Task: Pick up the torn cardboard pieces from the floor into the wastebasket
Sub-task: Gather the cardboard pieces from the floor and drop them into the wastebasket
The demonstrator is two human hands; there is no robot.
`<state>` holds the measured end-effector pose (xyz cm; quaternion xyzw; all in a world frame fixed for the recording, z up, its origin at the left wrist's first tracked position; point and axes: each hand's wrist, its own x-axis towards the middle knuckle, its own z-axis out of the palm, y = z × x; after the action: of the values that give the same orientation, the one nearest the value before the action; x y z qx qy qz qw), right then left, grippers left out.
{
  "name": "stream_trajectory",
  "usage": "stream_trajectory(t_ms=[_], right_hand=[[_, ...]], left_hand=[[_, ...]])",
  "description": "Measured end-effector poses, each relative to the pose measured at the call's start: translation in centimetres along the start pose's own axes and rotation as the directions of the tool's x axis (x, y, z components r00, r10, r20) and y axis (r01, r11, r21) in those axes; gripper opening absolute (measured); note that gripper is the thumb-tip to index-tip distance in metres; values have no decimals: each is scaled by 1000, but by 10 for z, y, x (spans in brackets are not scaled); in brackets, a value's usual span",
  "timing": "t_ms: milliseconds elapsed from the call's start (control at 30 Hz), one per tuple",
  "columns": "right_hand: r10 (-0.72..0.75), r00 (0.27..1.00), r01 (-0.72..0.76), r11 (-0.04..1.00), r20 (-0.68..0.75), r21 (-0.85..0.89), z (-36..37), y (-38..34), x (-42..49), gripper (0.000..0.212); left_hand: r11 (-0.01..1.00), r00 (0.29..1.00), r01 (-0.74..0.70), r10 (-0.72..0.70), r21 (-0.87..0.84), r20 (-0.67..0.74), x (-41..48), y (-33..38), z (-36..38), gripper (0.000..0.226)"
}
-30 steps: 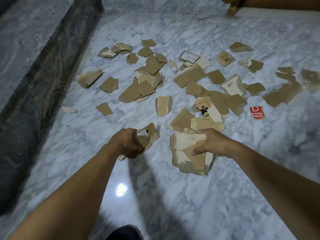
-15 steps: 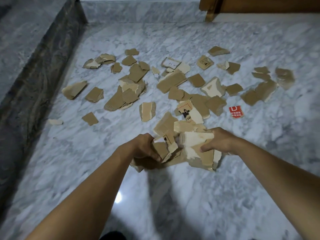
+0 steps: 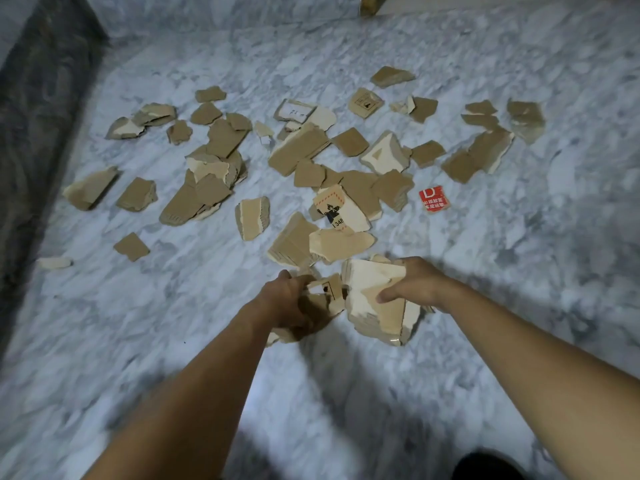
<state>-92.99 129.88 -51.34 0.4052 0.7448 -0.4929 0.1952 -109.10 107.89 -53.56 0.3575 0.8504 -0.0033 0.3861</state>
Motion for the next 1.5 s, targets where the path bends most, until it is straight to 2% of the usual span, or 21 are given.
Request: stream_trajectory(t_ms=[133, 233, 367, 433, 500, 567, 633, 733, 833, 867, 1000, 1133, 1200, 1333, 1400, 1500], right_hand=[[-14, 1000, 16, 975, -8, 223, -4, 4, -11, 49], [-35, 999, 34, 926, -6, 376, -6, -2, -24, 49], [-92, 995, 92, 843, -26, 530, -2, -25, -45, 65], [-73, 991, 126, 767, -110, 629, -7, -31, -59, 58], [-15, 981, 147, 707, -193, 692, -14, -32, -72, 49], [33, 967, 171, 652, -253, 738, -19, -28, -86, 52], [93, 948, 197, 583, -305, 788, -23, -20, -106, 54], [161, 906, 263, 512, -391, 818, -27, -10, -138, 41], [273, 829, 347, 435, -489, 831, -30, 12, -179, 57], [324, 783, 391, 409, -532, 825, -30, 23, -200, 58], [486, 612, 511, 358, -624, 781, -26, 51, -275, 44], [597, 460, 569, 370, -657, 734, -30, 71, -342, 54], [607, 409, 601, 383, -682, 702, -35, 82, -375, 50], [609, 330, 645, 412, -721, 644, -49, 114, -438, 41], [612, 294, 663, 423, -734, 618, -55, 138, -470, 41], [616, 223, 682, 455, -755, 573, -66, 180, -523, 44]], left_hand=[[962, 999, -6, -3, -272, -34, -7, -13, -5, 101], [892, 999, -42, 21, -450, -50, -19, -2, -19, 88], [644, 992, -124, 111, -755, -68, -14, 29, -46, 63], [537, 992, -126, 93, -834, -89, -16, 53, -64, 47], [545, 984, -176, 90, -819, -152, -30, 82, -84, 33], [588, 971, -239, 133, -773, -199, -40, 106, -94, 34], [645, 947, -317, 258, -695, -192, -47, 132, -97, 37], [685, 875, -464, 453, -561, -170, -51, 170, -94, 40], [669, 800, -572, 583, -475, -142, -63, 212, -88, 40], [659, 771, -600, 628, -454, -107, -70, 230, -81, 38], [600, 657, -690, 754, -405, -2, -110, 292, -62, 31], [504, 513, -787, 855, -357, 76, -167, 349, -49, 24], [457, 457, -816, 885, -353, 89, -194, 374, -45, 20], [409, 399, -822, 910, -395, 111, -246, 427, -27, 31], [390, 375, -812, 919, -435, 124, -269, 456, -11, 41], [364, 337, -808, 931, -464, 143, -313, 501, 19, 43]])
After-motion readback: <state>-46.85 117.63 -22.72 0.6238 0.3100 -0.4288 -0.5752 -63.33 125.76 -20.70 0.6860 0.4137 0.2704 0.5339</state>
